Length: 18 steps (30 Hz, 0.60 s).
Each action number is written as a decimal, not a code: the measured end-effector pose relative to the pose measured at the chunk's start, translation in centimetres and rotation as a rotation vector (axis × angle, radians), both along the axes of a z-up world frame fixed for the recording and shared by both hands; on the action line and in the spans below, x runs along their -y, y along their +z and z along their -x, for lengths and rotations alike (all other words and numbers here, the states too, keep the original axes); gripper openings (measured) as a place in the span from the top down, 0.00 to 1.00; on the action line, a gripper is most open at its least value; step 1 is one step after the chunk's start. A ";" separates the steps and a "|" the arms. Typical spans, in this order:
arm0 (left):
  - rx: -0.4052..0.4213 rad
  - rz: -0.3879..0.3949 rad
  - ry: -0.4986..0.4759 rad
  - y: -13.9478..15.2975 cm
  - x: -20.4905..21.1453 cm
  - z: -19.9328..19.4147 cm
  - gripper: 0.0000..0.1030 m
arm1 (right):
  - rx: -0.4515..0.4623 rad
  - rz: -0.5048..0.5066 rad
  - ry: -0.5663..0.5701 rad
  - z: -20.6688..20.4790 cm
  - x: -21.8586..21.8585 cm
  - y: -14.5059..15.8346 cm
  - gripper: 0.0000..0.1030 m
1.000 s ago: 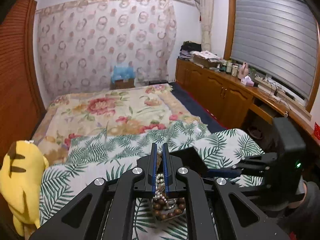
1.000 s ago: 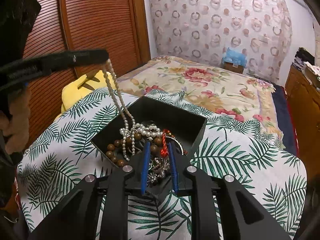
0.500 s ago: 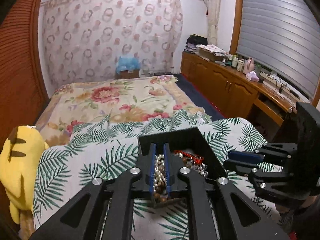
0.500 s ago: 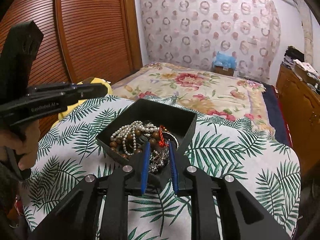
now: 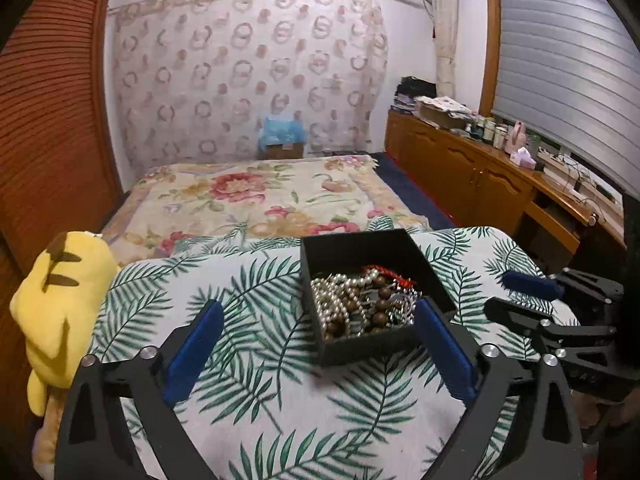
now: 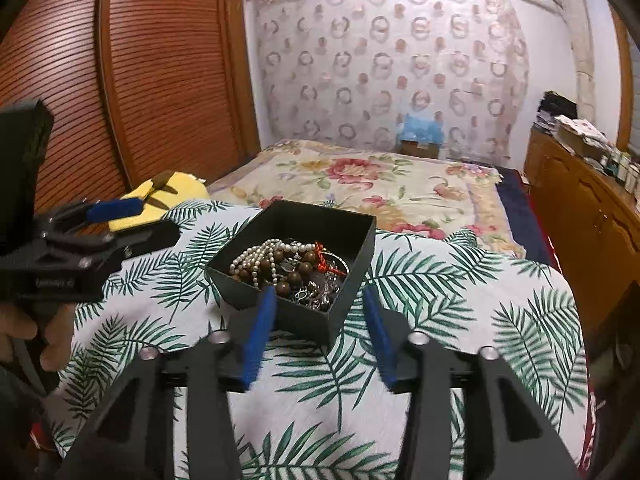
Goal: Organize jewelry
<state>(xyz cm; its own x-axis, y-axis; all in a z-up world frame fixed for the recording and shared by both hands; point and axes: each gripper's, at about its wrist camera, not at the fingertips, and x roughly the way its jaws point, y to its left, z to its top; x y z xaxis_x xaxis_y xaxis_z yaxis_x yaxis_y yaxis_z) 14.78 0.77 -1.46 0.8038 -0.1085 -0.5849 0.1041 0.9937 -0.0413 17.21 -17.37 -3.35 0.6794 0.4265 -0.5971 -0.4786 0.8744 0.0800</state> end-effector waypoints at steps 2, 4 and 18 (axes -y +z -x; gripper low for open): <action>0.000 -0.012 0.014 -0.1 0.0 0.9 0.08 | 0.011 -0.004 -0.017 0.7 0.2 0.2 0.40; -0.001 -0.018 0.017 -0.3 0.1 1.6 0.08 | 0.022 -0.012 -0.033 1.5 0.4 0.5 0.34; 0.053 -0.020 0.071 1.1 -0.4 7.4 0.08 | 0.138 -0.054 -0.114 7.0 2.0 3.3 0.03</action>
<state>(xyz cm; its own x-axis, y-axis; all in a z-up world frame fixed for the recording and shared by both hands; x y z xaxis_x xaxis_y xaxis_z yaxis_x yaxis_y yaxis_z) 7.39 1.12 -0.37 0.8389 -0.0389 -0.5430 0.0350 0.9992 -0.0176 10.18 -19.40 -0.04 0.7989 0.3709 -0.4734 -0.3864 0.9198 0.0685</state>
